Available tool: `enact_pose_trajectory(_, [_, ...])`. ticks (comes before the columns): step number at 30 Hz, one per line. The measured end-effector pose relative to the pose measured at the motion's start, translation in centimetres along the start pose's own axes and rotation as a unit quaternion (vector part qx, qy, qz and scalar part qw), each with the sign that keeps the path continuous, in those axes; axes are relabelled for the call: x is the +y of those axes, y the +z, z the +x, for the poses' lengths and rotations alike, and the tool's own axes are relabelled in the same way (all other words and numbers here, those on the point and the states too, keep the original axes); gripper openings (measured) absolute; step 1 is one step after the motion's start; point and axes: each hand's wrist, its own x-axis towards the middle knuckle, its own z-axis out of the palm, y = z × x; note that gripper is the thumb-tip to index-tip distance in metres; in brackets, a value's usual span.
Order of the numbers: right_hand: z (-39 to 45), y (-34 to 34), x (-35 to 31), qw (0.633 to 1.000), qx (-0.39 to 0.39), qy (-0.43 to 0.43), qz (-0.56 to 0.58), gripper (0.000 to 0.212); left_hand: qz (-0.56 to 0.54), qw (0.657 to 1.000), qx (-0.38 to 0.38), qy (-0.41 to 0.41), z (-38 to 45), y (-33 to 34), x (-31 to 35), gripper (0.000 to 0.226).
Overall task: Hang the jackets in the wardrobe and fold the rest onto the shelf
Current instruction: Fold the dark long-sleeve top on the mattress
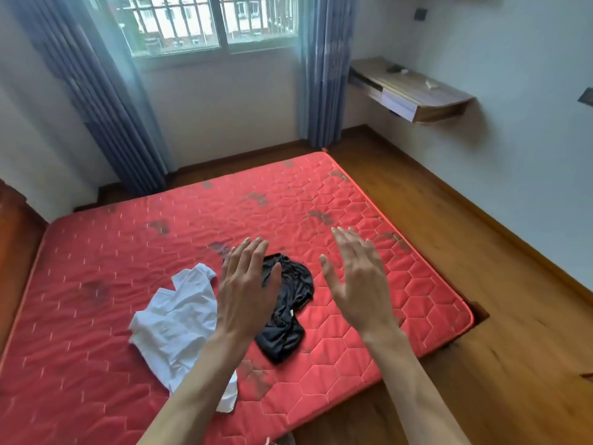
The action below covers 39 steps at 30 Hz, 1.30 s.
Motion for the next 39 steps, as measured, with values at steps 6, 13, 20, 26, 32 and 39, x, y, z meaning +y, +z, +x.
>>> enact_pose_trajectory(6, [4.5,6.1,1.3,1.0,-0.023,0.013,0.013,0.054,-0.001,0.999,-0.014,-0.041,3.2,4.4,-5.3,0.052])
enact_pose_trajectory(13, [8.7,12.5,5.3,0.996,-0.088,-0.006,0.022,0.052,-0.004,0.995,-0.04,-0.087,5.2,10.9,-8.9,0.049])
enact_pose_trajectory(20, [11.5,19.9,12.2,0.984,-0.165,-0.029,0.056,0.051,0.001,0.983,-0.064,-0.174,3.4,19.3,-11.0,0.043])
enact_pose_trajectory(26, [11.1,27.9,18.3,0.968,-0.233,-0.057,0.075,0.051,-0.002,0.965,-0.099,-0.243,0.1,28.3,-13.3,0.038])
enact_pose_trajectory(32, [8.5,37.6,23.1,0.953,-0.285,-0.087,0.058,0.05,-0.017,0.945,-0.107,-0.307,-4.6,37.1,-15.8,0.033])
enact_pose_trajectory(39, [4.1,48.8,27.3,0.928,-0.346,-0.125,0.058,0.049,-0.015,0.922,-0.171,-0.348,-11.3,47.8,-18.2,0.035])
